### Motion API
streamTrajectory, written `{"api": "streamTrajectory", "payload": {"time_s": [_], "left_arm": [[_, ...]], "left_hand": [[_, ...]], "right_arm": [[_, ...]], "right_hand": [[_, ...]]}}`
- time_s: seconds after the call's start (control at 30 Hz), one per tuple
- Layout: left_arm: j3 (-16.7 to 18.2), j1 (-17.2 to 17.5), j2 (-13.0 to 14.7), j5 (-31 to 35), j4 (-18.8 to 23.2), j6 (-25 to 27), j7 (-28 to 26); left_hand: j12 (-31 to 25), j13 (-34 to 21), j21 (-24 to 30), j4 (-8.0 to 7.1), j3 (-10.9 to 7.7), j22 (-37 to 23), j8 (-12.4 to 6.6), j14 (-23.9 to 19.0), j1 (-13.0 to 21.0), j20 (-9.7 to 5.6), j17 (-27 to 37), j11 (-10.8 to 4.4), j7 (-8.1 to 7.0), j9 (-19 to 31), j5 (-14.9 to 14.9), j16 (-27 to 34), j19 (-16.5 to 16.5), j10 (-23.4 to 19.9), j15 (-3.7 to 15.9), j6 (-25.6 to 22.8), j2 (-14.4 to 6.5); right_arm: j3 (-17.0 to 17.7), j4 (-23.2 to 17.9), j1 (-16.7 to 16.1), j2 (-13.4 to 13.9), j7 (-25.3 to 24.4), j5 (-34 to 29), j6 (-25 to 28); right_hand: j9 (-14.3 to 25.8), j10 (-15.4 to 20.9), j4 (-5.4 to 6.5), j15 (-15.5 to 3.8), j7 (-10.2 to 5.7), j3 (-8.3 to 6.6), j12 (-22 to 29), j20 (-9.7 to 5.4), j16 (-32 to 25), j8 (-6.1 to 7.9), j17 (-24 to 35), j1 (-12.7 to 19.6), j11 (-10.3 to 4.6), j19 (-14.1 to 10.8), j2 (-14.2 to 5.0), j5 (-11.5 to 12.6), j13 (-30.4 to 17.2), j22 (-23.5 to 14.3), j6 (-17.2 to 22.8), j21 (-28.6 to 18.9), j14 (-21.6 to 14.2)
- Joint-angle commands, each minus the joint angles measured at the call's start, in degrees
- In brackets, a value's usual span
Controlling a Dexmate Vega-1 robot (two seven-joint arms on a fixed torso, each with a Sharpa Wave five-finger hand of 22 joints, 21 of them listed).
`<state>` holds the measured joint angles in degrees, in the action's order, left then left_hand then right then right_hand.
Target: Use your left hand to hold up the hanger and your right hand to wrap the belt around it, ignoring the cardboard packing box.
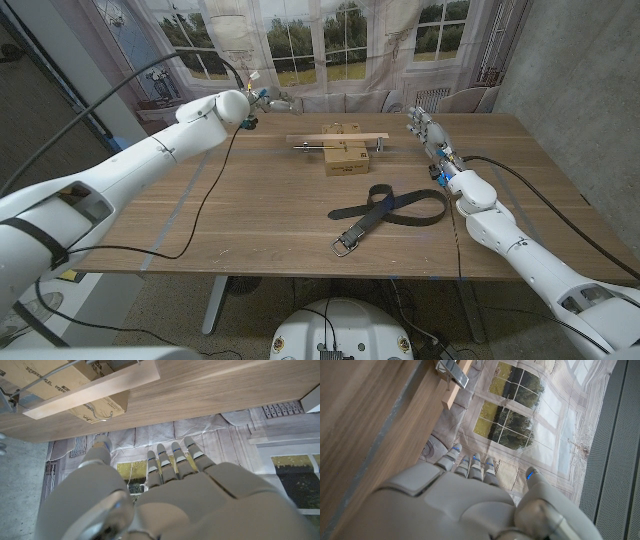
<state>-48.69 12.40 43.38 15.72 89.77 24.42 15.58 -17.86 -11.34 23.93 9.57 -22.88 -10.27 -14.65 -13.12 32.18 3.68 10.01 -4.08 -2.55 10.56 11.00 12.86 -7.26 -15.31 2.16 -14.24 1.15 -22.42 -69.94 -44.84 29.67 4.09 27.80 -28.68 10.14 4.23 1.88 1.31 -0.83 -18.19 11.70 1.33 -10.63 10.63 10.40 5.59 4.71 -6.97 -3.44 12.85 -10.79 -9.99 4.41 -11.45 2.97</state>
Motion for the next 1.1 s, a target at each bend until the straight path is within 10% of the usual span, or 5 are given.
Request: {"api": "streamTrajectory", "payload": {"time_s": [0.03,0.4,1.1], "left_arm": [[-6.13,-8.38,-3.15,4.78,-3.77,2.82,10.93],[-13.47,-16.85,-8.75,8.87,-12.14,3.42,22.88],[-19.22,-21.20,-16.66,11.64,-25.04,-1.40,26.83]], "left_hand": [[1.32,-0.16,-0.43,-0.42,0.40,-0.39,1.38,0.73,1.43,0.04,0.27,0.43,-0.59,0.18,0.44,-0.85,-0.70,1.89,0.21,2.27,-0.01],[3.35,-0.34,-1.60,-1.08,1.18,-0.49,2.61,3.72,1.95,0.66,0.40,1.59,-1.44,0.27,0.40,-1.95,0.73,5.36,-0.54,3.52,-0.33],[2.61,-0.45,-1.72,-1.08,2.00,-0.56,1.35,0.89,3.62,0.24,0.29,0.86,-0.50,0.34,0.68,-1.18,-1.36,1.29,0.06,-2.52,-0.20]], "right_arm": [[0.86,-2.07,-1.88,1.01,-0.76,0.50,-0.36],[1.44,-3.37,-3.07,1.42,-1.73,0.65,-0.48],[1.61,-2.78,-3.21,1.37,-1.56,0.88,-1.00]], "right_hand": [[0.18,0.14,-0.28,0.04,0.20,-0.19,0.25,-0.10,-0.56,0.32,0.17,0.30,0.26,-0.59,0.02,0.35,-0.27,-0.23,0.60,-0.33,-0.24],[0.18,0.26,-0.30,0.19,0.18,-0.18,0.22,-0.03,-0.55,0.30,0.18,0.29,0.35,-0.62,-0.08,0.36,-0.27,-0.23,0.66,-0.31,-0.36],[0.18,0.45,-0.37,0.29,0.18,-0.12,0.16,0.05,-0.52,0.22,0.20,0.26,0.27,-0.70,-0.16,0.36,-0.27,-0.23,0.67,-0.29,-0.56]]}}
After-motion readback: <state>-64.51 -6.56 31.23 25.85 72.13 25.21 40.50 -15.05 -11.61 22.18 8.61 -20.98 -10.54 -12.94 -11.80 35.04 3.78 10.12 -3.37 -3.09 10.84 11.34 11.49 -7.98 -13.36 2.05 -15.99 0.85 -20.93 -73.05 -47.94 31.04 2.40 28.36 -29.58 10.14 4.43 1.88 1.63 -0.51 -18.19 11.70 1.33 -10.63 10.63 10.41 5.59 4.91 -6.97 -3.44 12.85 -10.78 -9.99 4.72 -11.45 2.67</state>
